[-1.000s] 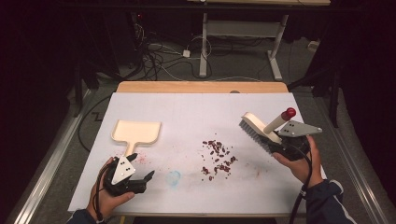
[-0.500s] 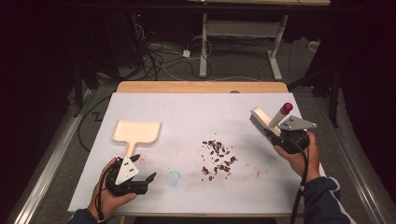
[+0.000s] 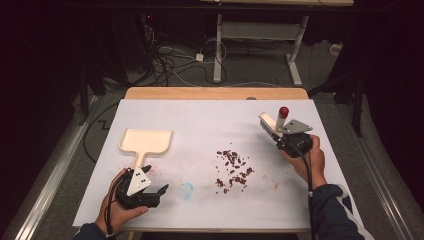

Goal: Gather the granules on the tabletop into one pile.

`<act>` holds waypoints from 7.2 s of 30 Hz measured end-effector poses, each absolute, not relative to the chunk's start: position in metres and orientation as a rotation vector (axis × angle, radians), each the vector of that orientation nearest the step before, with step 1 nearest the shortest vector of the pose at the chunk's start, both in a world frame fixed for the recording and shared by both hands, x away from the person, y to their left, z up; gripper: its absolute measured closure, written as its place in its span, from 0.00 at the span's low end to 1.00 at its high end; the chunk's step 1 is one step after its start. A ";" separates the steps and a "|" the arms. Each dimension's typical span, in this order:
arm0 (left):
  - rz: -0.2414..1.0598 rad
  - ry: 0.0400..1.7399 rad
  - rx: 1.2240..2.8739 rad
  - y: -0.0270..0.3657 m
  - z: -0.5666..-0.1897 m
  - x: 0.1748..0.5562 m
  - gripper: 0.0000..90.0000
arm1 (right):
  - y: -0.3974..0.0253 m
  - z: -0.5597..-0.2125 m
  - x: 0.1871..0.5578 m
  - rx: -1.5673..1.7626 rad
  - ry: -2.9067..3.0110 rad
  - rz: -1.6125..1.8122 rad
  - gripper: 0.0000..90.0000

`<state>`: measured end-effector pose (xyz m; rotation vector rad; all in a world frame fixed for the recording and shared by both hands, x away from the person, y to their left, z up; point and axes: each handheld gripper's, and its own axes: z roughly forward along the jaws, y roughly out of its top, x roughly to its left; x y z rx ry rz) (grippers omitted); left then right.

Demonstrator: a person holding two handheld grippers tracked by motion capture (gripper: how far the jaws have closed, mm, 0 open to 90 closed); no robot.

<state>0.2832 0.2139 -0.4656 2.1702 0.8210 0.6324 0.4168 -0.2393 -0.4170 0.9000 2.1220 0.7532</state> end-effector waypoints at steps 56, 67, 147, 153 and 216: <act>0.621 0.834 2.169 0.221 -0.463 0.277 0.21 | -0.169 -0.397 0.322 0.325 2.486 1.234 0.75; 0.613 0.831 2.174 0.221 -0.464 0.277 0.21 | -0.145 -0.429 0.308 0.314 2.749 1.280 0.75; 0.587 0.788 2.219 0.210 -0.467 0.280 0.22 | -0.158 -0.441 0.378 0.140 2.406 1.074 0.75; 0.622 0.790 2.198 0.214 -0.462 0.277 0.22 | -0.155 -0.422 0.374 0.306 2.316 1.129 0.75; 0.634 0.773 2.214 0.212 -0.458 0.275 0.22 | -0.195 -0.437 0.319 0.271 2.651 1.455 0.75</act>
